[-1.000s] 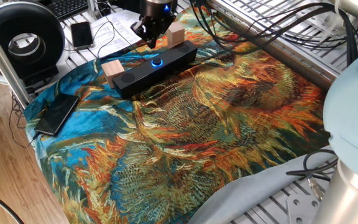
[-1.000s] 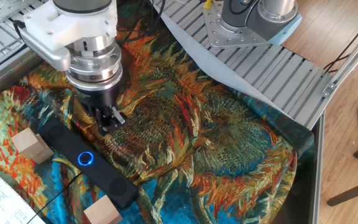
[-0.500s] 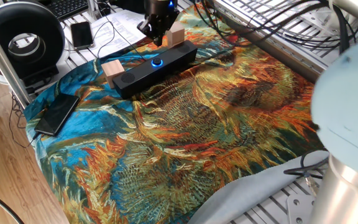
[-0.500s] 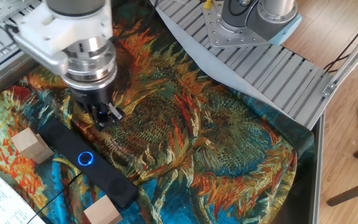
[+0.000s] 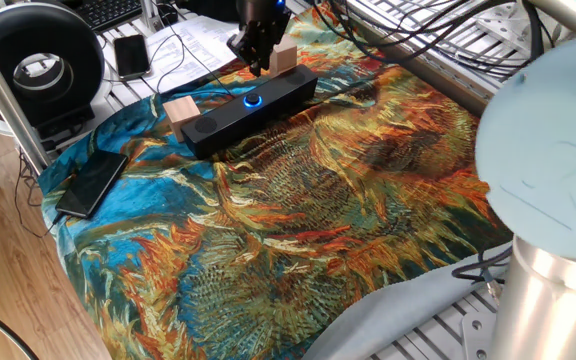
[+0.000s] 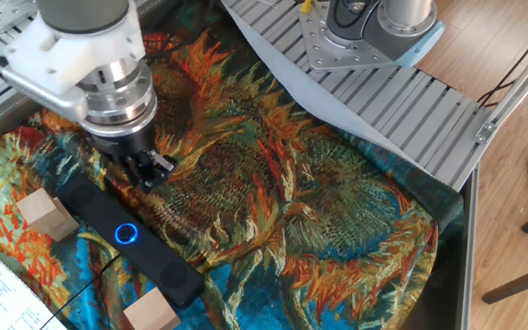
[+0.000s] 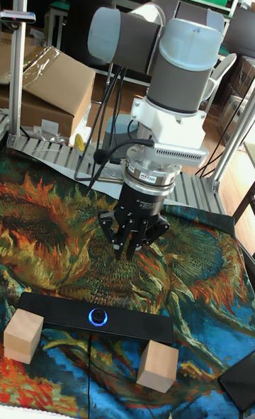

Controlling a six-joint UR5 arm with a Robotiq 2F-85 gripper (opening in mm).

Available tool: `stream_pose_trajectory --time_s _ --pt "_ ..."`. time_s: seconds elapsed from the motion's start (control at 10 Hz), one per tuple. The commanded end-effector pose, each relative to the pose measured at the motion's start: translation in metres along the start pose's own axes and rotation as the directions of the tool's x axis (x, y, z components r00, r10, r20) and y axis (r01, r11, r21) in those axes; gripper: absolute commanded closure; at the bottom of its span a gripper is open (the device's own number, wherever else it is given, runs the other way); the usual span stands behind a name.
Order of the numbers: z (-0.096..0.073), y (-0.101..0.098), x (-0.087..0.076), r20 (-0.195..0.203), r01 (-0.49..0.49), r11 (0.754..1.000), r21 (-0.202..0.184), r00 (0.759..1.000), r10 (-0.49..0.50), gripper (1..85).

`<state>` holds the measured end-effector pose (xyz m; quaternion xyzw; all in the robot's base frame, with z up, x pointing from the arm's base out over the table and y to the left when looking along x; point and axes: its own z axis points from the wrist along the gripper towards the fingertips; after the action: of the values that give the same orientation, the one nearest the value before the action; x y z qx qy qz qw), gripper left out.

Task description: Turn the knob to increase the volume of the speaker

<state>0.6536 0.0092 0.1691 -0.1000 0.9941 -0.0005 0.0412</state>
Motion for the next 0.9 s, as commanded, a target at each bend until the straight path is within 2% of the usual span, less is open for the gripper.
stream_pose_trajectory --time_s 0.0,0.3,0.5,0.6,0.8 --pt "0.016 -0.006 -0.007 0.014 0.078 0.997 -0.013 0.997 -0.078 54.3" --pt "0.026 -0.01 -0.02 0.042 0.113 0.993 -0.018 0.993 -0.112 51.0" --pt "0.031 -0.016 -0.025 0.038 0.134 0.99 -0.041 0.991 -0.132 49.0" --pt "0.033 -0.017 -0.027 0.041 0.134 0.99 -0.041 0.99 -0.132 46.0" --pt "0.038 -0.021 -0.033 0.045 0.151 0.988 -0.033 0.988 -0.149 45.7"
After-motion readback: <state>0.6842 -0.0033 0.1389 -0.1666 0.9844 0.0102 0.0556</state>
